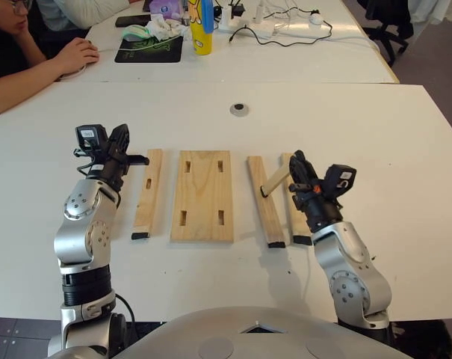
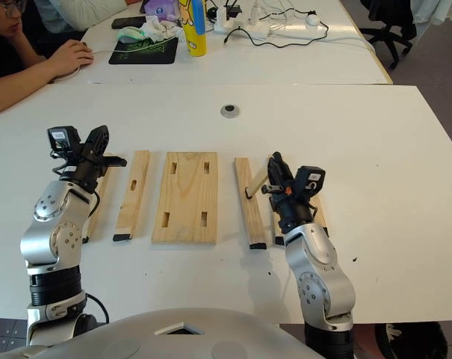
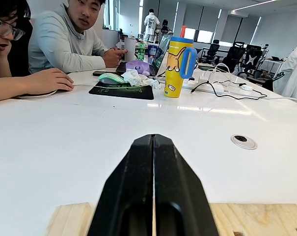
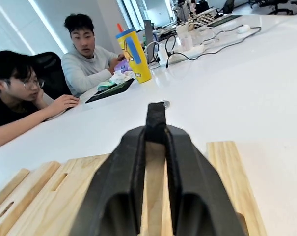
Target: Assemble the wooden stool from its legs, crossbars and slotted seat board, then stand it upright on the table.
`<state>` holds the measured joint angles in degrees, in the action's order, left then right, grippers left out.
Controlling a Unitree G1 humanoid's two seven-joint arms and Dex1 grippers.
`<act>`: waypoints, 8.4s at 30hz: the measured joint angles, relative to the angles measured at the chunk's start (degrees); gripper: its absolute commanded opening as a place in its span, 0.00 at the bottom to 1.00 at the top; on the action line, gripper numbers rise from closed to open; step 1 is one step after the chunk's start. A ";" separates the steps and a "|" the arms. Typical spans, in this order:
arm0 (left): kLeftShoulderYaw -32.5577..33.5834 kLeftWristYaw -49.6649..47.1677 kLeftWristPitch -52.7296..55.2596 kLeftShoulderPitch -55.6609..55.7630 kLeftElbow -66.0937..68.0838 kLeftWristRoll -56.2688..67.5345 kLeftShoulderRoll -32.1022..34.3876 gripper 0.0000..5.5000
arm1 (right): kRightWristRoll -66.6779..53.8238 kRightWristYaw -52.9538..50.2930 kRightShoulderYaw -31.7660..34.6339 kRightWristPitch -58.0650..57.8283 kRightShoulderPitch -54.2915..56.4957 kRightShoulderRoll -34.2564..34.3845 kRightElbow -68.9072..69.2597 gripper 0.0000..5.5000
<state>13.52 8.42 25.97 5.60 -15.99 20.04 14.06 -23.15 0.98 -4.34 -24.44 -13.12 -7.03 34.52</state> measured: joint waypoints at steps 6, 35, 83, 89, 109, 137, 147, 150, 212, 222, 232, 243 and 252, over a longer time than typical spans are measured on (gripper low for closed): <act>-0.07 0.02 0.31 1.01 0.00 0.00 0.00 0.00 | 9.94 1.16 -3.95 6.18 0.75 -2.49 -4.44 0.08; -0.93 -0.61 -1.94 3.01 2.15 -1.22 -0.99 0.00 | 15.78 7.14 -3.95 18.07 -0.38 -2.90 -11.17 0.16; -2.25 -10.09 -6.55 -9.17 -5.06 -5.74 -9.43 0.00 | -12.18 33.49 14.75 -37.22 16.55 -30.95 -5.82 0.32; -2.40 -10.92 -7.25 -10.41 -5.70 -6.91 -10.24 0.00 | -13.85 30.14 10.78 -43.75 14.91 -29.99 -1.36 0.48; -3.46 -8.64 -7.39 -8.87 -4.37 -7.77 -9.18 0.00 | -1.26 22.51 -1.03 -32.83 10.01 -27.54 -3.74 0.51; -3.90 -9.50 -8.00 -8.17 -3.97 -8.36 -10.69 0.00 | 4.64 18.47 -5.13 -36.34 17.30 -19.90 -8.08 0.38; -3.90 -8.00 -6.92 -5.87 -3.65 -6.44 -10.42 0.00 | 2.55 16.73 3.37 -27.44 20.68 -11.32 -7.87 0.38; -3.04 -6.26 -2.57 -5.61 -5.44 1.06 -11.82 0.00 | 2.87 23.12 0.90 -20.44 23.09 -14.60 -7.69 0.38; -3.40 -9.97 11.11 -3.88 -10.93 45.42 -15.73 0.19 | 6.90 41.56 -10.03 -8.28 29.70 -17.89 -14.17 0.38; -3.34 -10.35 9.10 -3.84 -8.96 45.40 -16.06 0.19 | 6.21 40.80 -9.75 -11.82 30.86 -16.65 -14.09 0.38; -2.76 -10.89 8.33 -6.12 -6.29 44.03 -15.82 0.19 | 3.51 40.23 -7.11 -12.59 34.49 -15.74 -13.12 0.60; -2.78 -10.91 8.25 -6.11 -5.82 44.02 -15.99 0.19 | 1.12 40.25 -6.49 -13.85 34.57 -15.60 -12.49 0.60; -2.22 -10.96 7.81 -6.11 -5.67 44.02 -16.35 0.19 | -5.06 40.52 -3.22 -17.21 35.27 -15.92 -11.36 0.46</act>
<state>11.30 -2.54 33.79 -0.51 -21.67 64.06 -2.29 -28.21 41.50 -7.56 -41.66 22.15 -22.95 23.16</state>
